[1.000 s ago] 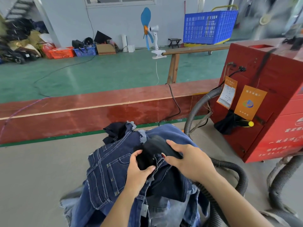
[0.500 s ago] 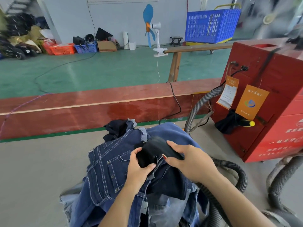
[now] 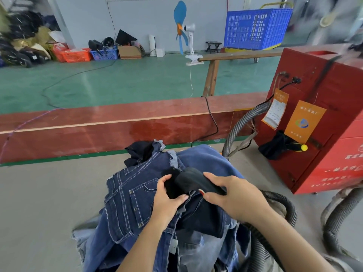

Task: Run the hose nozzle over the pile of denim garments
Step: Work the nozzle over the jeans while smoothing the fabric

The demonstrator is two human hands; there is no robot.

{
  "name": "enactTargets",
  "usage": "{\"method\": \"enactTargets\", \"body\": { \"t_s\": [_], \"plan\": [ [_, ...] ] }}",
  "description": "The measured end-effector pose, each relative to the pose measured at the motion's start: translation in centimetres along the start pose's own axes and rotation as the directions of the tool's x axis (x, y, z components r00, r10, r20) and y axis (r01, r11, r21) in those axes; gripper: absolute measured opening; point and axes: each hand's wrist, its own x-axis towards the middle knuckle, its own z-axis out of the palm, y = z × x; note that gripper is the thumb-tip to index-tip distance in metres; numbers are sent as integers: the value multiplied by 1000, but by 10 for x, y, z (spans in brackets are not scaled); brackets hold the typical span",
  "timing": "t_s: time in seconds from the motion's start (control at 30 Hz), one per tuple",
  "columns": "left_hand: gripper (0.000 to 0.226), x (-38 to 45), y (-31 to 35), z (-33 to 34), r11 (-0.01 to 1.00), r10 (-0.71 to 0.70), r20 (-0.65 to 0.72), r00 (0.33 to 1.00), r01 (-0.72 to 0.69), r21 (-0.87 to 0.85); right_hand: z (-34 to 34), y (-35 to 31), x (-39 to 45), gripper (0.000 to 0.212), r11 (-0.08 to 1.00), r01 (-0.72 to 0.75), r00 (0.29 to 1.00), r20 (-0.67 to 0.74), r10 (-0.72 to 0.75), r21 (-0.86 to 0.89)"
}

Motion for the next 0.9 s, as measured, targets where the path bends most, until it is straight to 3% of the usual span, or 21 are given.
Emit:
{"method": "enactTargets", "body": {
  "t_s": [0.13, 0.23, 0.3, 0.37, 0.67, 0.9],
  "plan": [
    [65, 0, 0, -1, 1000, -2, -3, 1000, 2, -15, 0, -4, 11, 57, 998, -9, 998, -63, 13, 65],
    [45, 2, 3, -1, 983, -48, -13, 999, 45, -177, -8, 2, 9, 56, 986, -17, 987, -154, 43, 168],
    [38, 3, 4, -1, 973, -56, -33, 998, 47, -227, -13, 9, 4, 56, 974, -33, 986, -153, 69, 226],
    [46, 3, 3, 0, 980, -25, -37, 999, 17, -200, -16, 15, -3, 57, 967, -47, 990, -115, 78, 251],
    [61, 5, -2, -1, 969, -4, -12, 1000, 1, -246, -8, 12, -7, 56, 986, -42, 999, 21, 40, 159],
    [62, 2, -2, 0, 982, 17, -21, 1000, -20, -189, 5, -6, 15, 57, 997, -41, 999, -9, 42, 61]
  ]
}}
